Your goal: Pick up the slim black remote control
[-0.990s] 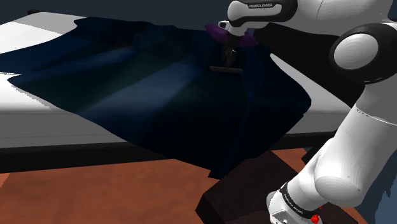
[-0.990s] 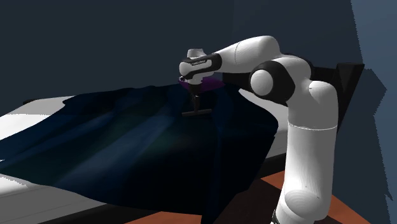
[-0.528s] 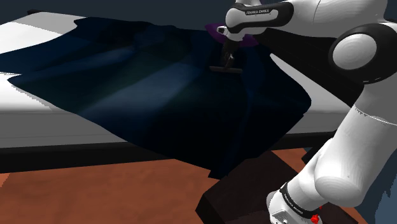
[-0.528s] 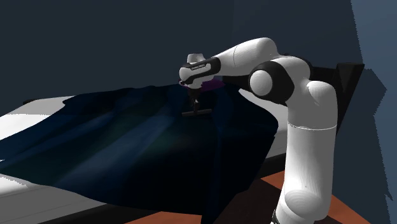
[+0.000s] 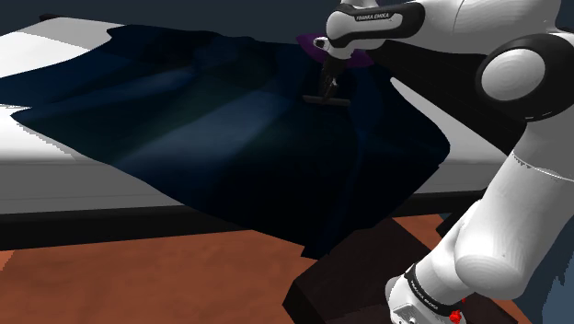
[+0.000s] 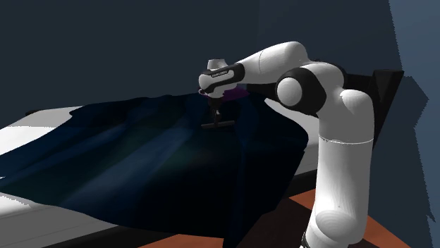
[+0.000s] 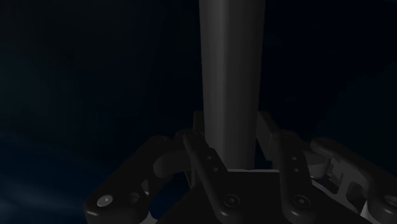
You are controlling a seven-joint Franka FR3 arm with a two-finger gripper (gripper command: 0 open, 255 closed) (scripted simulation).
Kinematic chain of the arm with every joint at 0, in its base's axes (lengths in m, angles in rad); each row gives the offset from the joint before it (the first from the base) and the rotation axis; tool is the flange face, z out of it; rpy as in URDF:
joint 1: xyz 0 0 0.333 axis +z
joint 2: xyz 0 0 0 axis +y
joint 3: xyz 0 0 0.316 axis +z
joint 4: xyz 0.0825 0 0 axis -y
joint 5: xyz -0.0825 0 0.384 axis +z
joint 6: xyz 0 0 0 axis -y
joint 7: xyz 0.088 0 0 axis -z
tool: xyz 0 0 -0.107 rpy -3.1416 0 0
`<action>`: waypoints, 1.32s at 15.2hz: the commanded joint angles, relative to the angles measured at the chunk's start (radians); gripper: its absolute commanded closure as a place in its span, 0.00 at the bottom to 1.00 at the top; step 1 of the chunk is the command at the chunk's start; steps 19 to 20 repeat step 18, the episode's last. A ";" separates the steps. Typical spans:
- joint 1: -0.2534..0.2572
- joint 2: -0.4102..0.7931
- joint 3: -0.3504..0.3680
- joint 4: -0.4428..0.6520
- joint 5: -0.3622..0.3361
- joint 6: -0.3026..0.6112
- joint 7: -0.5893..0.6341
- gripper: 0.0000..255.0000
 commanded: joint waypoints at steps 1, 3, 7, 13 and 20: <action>0.000 0.002 0.000 -0.002 0.000 0.000 0.001 1.00; -0.001 -0.001 -0.001 0.022 -0.002 -0.026 0.001 1.00; -0.002 -0.003 -0.002 0.074 -0.003 -0.080 0.002 1.00; -0.005 0.002 -0.003 0.161 -0.001 -0.162 0.001 1.00; -0.008 0.009 -0.004 0.212 0.001 -0.207 -0.001 1.00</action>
